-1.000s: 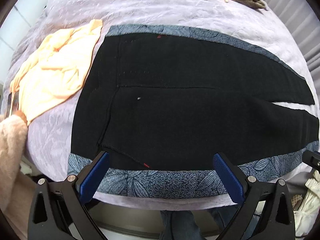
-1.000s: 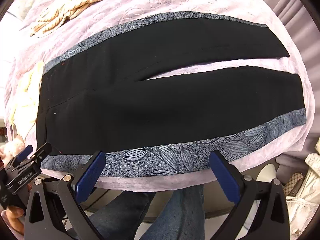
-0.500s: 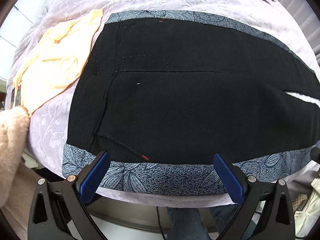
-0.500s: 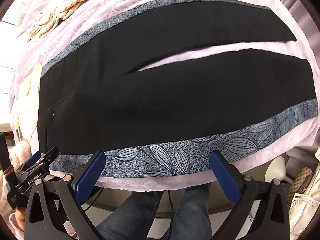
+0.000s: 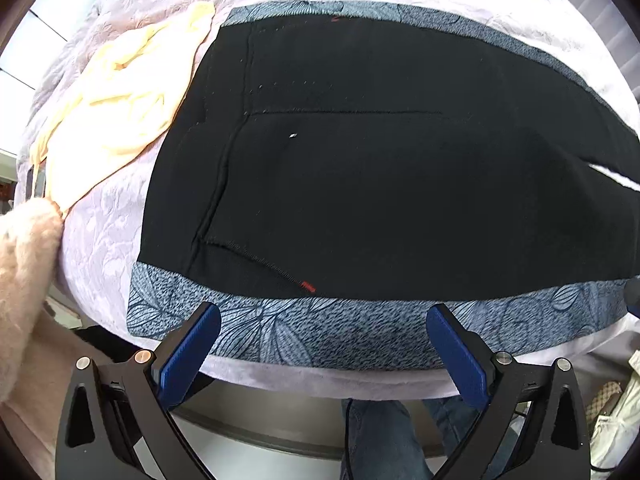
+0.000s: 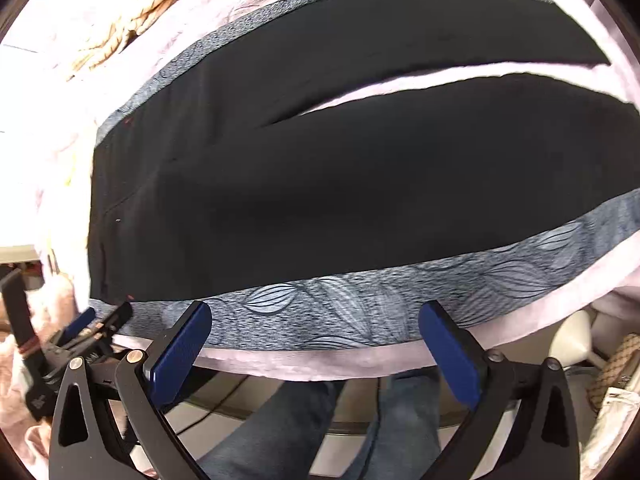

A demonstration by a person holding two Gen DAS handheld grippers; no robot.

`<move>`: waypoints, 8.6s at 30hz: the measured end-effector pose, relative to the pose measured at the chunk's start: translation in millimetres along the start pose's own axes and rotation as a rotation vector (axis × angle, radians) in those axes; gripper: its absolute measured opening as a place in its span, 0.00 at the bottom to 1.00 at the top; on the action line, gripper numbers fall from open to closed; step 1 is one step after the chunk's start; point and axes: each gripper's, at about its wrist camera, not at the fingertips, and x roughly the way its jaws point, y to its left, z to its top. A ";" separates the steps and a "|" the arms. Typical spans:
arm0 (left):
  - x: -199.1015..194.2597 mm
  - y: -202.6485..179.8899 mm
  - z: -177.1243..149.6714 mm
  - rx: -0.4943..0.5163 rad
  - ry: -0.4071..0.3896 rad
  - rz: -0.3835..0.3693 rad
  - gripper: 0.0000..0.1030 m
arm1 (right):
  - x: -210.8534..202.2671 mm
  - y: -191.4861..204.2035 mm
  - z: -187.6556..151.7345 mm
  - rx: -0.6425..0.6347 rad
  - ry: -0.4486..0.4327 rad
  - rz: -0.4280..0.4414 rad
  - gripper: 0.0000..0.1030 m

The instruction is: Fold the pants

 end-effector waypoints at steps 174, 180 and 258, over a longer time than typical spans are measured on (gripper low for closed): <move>-93.3 -352.2 167.3 0.403 -0.274 -0.556 0.95 | -126.0 -360.0 171.1 0.537 -0.415 0.710 0.86; -60.6 -294.1 159.0 0.306 -0.247 -0.354 0.95 | -139.5 -357.4 192.6 0.458 -0.427 0.565 0.74; 65.2 108.4 115.4 -0.060 -0.191 -0.021 1.00 | 67.1 29.7 86.6 -0.061 0.218 0.349 0.15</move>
